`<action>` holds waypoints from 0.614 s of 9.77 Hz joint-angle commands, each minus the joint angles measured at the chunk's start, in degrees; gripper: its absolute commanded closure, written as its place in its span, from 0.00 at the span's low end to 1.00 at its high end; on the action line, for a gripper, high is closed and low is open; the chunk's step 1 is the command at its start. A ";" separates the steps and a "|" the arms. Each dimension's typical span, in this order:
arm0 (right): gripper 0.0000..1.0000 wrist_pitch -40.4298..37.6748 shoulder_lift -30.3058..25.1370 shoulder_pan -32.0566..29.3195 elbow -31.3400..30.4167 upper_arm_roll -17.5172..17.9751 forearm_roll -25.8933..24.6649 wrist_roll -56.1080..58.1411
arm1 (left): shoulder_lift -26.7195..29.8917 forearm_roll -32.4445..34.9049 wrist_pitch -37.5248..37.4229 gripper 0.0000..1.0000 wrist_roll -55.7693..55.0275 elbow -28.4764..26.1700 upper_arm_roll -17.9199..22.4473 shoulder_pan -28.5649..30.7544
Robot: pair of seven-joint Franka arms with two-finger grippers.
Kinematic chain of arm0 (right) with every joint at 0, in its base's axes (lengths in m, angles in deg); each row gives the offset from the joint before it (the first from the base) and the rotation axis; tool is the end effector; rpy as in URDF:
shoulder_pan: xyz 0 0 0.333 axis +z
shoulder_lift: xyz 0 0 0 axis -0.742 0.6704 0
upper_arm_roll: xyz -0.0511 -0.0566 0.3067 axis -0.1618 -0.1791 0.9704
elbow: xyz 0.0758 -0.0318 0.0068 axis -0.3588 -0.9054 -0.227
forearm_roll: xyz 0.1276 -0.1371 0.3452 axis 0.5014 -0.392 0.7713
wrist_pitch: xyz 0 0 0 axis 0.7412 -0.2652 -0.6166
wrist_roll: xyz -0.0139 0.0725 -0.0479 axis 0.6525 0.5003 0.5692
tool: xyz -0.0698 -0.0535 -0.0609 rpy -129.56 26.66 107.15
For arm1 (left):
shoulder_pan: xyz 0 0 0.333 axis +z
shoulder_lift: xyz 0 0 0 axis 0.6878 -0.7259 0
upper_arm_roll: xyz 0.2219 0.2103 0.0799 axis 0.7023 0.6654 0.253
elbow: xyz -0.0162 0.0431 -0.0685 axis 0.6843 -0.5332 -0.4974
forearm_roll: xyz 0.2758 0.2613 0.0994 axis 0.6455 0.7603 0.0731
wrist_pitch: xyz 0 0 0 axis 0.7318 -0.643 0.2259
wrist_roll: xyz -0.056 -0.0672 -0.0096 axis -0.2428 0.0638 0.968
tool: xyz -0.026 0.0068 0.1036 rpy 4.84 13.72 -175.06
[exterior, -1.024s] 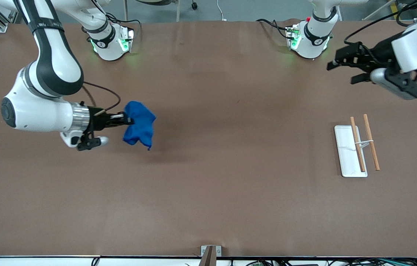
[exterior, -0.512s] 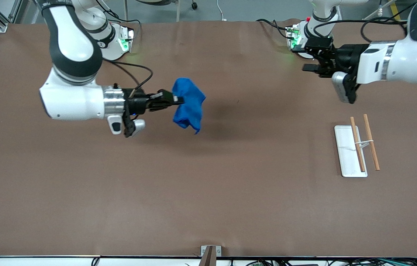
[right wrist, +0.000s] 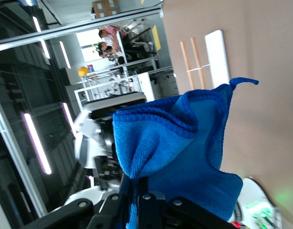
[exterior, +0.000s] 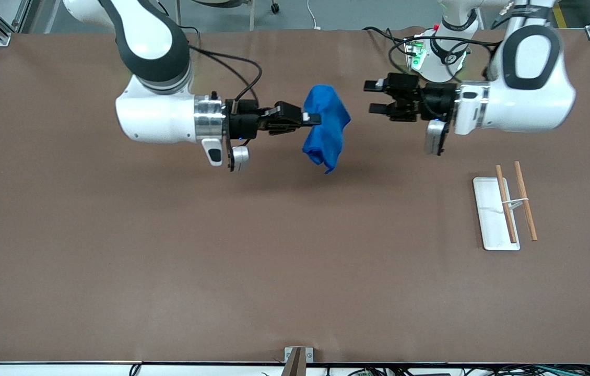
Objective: Right arm passes towel to left arm to hang
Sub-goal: 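Lift the towel with the right gripper while the left gripper approaches, then grasp the towel with the left gripper beside the right gripper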
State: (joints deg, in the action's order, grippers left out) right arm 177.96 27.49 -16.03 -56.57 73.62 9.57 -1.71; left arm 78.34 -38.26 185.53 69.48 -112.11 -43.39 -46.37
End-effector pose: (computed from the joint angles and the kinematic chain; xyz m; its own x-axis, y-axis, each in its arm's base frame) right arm 0.5179 0.4158 0.5021 0.9685 0.0262 -0.2478 -0.2402 -0.1656 -0.9565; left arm 0.4731 -0.2279 0.4578 0.9730 -0.2063 -0.1037 0.0556 -0.2266 0.9724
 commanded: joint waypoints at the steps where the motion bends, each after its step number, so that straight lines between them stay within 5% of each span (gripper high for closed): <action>1: 1.00 1.48 -0.16 1.61 0.43 -0.55 5.93 -0.22 | 0.44 -5.56 1.99 0.03 6.95 -5.75 -0.38 0.28; 6: 1.00 2.35 -0.16 1.96 0.43 -0.55 7.97 -0.22 | -2.20 -12.43 1.99 0.08 13.38 -7.96 -0.38 0.72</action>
State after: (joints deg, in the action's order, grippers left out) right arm 179.45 27.50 -14.76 -56.24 73.51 15.73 -1.72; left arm 78.00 -49.58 186.39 79.81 -118.67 -43.43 -46.10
